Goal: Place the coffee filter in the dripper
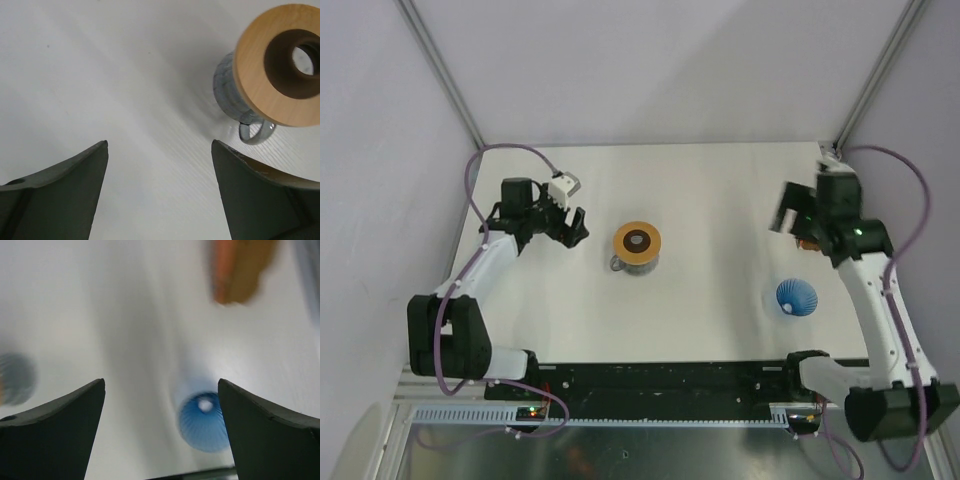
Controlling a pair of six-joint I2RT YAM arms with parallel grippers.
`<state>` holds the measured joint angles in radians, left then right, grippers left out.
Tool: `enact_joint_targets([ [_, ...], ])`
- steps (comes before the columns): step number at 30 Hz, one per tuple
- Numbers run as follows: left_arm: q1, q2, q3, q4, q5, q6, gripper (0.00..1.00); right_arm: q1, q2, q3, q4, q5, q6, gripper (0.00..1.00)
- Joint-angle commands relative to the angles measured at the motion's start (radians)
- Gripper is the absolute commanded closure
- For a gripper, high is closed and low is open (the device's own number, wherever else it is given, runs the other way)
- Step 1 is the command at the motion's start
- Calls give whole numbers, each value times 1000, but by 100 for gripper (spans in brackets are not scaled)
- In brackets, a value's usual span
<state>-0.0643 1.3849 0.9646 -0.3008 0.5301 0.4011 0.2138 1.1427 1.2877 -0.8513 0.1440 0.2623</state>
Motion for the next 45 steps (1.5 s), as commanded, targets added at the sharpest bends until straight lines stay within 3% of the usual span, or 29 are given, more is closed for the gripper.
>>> enact_joint_targets([
  [1, -8, -74, -59, 9, 126, 68, 13, -274, -137, -168, -117, -18, 53, 1],
  [3, -32, -97, -100, 10, 149, 93, 14, -382, -189, -204, -156, -17, 51, 1],
  [8, -98, -114, -185, 22, 133, 138, 20, -455, -235, -326, -201, 87, 157, 0],
  [19, -145, -128, -341, 283, 98, -109, 22, -587, -236, -395, -237, 61, 336, 2],
  [27, -202, -94, -363, 373, 24, -154, 20, -618, -260, -516, -186, -36, 382, 13],
  [36, -215, -63, -356, 399, 13, -135, 19, -620, -258, -560, -118, -101, 365, 17],
  [45, -236, -19, -337, 406, -87, -139, 17, -620, -255, -592, -69, -147, 361, 21],
])
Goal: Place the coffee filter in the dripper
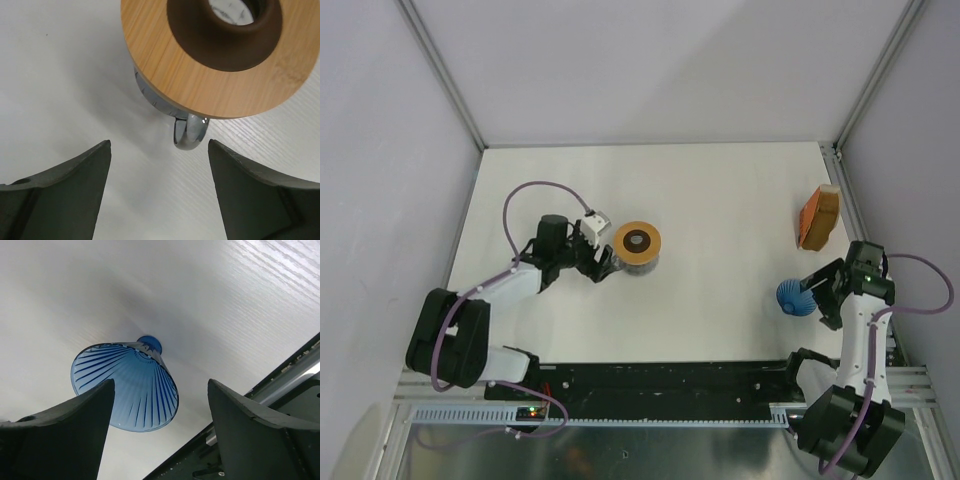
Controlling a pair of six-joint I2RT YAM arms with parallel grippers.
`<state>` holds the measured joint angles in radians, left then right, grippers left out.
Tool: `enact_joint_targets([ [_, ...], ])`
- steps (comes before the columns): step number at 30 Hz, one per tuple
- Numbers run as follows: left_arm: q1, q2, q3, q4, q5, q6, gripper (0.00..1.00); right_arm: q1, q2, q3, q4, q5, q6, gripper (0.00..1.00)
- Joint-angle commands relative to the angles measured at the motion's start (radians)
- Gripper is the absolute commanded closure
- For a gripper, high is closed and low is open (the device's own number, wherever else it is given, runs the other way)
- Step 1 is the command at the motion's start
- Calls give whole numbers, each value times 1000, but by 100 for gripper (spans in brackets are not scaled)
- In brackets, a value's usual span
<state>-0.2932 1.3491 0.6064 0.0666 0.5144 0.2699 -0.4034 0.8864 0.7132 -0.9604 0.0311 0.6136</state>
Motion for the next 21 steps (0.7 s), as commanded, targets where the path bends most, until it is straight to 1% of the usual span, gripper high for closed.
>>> enact_joint_targets([
  [1, -8, 20, 25, 44, -97, -15, 17, -3, 3, -25, 47, -47, 11, 21],
  [3, -8, 20, 32, 51, -129, -24, 17, -3, 2, -33, 61, -62, 14, 23],
  [8, -8, 2, 35, 80, -157, -29, 17, -2, -9, -43, 76, -54, 12, 27],
  [14, -8, 37, 57, 95, -182, -34, 16, 2, -9, -48, 91, -86, 14, 29],
  [19, -6, 54, 69, 109, -219, -28, 16, 8, -19, -59, 108, -89, 15, 36],
  [21, -6, 47, 65, 108, -205, -28, 16, 10, -13, -60, 109, -88, 14, 37],
])
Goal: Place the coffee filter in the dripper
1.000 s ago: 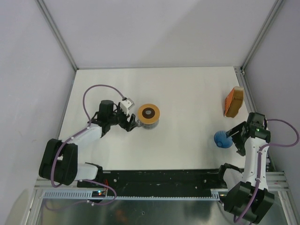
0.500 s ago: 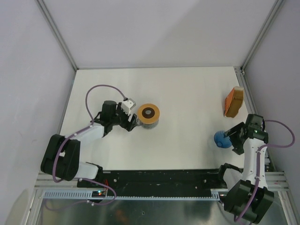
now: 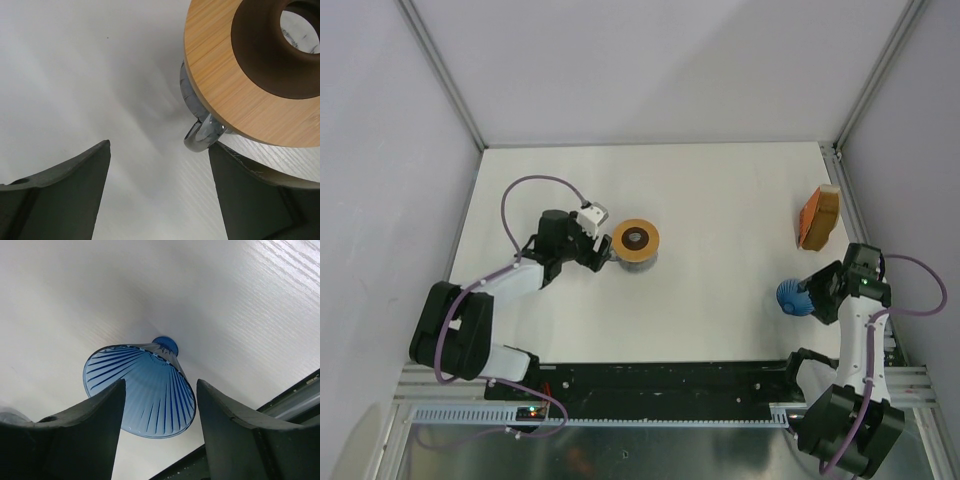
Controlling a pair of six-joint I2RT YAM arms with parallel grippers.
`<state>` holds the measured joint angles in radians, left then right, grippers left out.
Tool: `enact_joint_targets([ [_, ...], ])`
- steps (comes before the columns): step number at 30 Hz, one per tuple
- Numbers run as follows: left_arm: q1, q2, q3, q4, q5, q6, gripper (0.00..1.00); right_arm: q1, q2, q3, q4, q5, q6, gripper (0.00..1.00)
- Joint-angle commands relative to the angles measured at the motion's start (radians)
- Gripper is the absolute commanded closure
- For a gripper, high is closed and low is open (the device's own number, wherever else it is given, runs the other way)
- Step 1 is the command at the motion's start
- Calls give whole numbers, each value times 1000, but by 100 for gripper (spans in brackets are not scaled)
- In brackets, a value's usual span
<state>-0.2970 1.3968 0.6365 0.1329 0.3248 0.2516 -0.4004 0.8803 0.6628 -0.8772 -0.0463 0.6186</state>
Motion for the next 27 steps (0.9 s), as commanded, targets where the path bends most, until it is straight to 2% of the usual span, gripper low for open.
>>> enact_joint_targets([
  [1, -2, -10, 31, 40, -4, -9, 16, 8, -4, -9, 26, -11, 9, 37],
  [4, -2, -44, 21, 26, 10, 1, 15, 11, 6, -9, 27, -6, 10, 42],
  [6, -3, -64, 25, 9, 2, 9, 14, 14, 16, -12, 33, -2, 13, 49],
  [8, -1, -80, 33, -8, -8, 15, 14, 19, 30, -16, 42, -1, 16, 60],
  [11, -1, -92, 46, -39, -10, 17, 13, 22, 46, -17, 50, -2, 21, 86],
  [13, -1, -98, 49, -58, -5, 15, 13, 26, 49, -17, 51, -3, 25, 96],
  [16, 0, -103, 53, -86, -1, 16, 13, 31, 46, -22, 54, -15, 17, 99],
  [21, 14, -104, 81, -124, -10, 29, 13, 60, -3, -37, 80, -53, 2, 100],
  [27, 43, -124, 117, -201, -44, 47, 12, 203, -60, -29, 144, -52, -1, 100],
])
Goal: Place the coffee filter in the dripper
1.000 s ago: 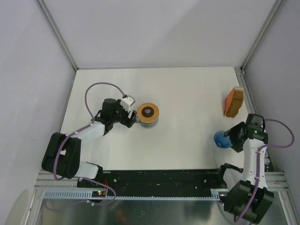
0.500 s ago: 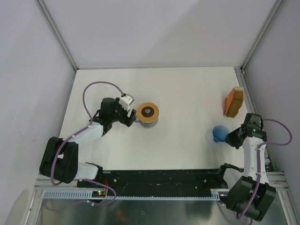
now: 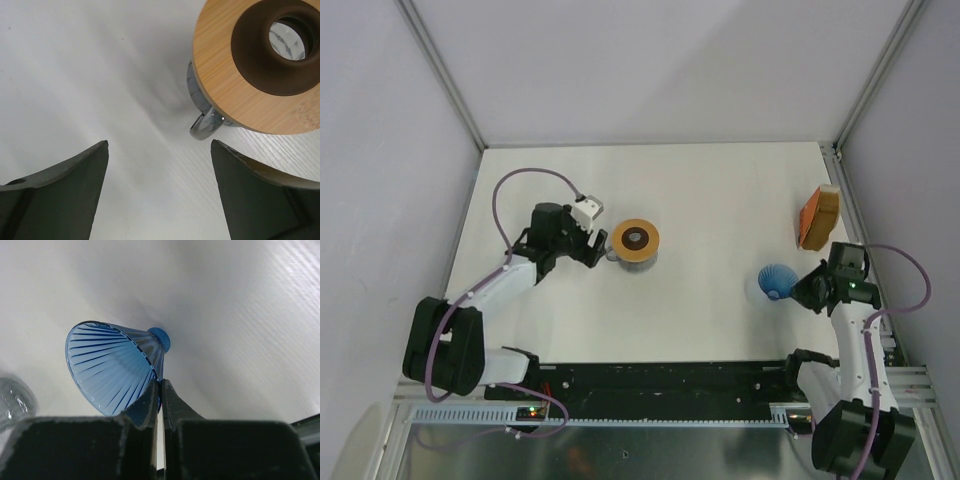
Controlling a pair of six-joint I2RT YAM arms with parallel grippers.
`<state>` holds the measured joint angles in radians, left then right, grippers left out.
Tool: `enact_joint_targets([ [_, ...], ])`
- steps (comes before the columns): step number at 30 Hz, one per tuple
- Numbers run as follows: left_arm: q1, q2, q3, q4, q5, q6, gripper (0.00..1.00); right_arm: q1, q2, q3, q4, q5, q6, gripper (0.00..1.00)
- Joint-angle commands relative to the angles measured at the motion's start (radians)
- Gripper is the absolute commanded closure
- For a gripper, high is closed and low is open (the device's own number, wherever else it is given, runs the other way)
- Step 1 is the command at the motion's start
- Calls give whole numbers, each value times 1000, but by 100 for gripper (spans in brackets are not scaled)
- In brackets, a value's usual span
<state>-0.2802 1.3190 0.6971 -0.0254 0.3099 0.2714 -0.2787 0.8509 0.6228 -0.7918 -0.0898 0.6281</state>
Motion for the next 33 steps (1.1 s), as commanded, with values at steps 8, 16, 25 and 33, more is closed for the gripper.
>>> enact_joint_targets([
  [8, 96, -64, 92, -93, -41, 35, 11, 355, 147, 219, 35, 54, -126, 100],
  [16, 113, -91, 149, -168, -63, 42, 11, 519, 398, 532, -28, 19, -248, 100],
  [25, 116, -73, 226, -228, -53, 29, 11, 741, 665, 983, -84, -1, -284, 100],
  [33, 115, -64, 277, -263, -10, 5, 11, 877, 952, 1358, -155, -97, -298, 100],
])
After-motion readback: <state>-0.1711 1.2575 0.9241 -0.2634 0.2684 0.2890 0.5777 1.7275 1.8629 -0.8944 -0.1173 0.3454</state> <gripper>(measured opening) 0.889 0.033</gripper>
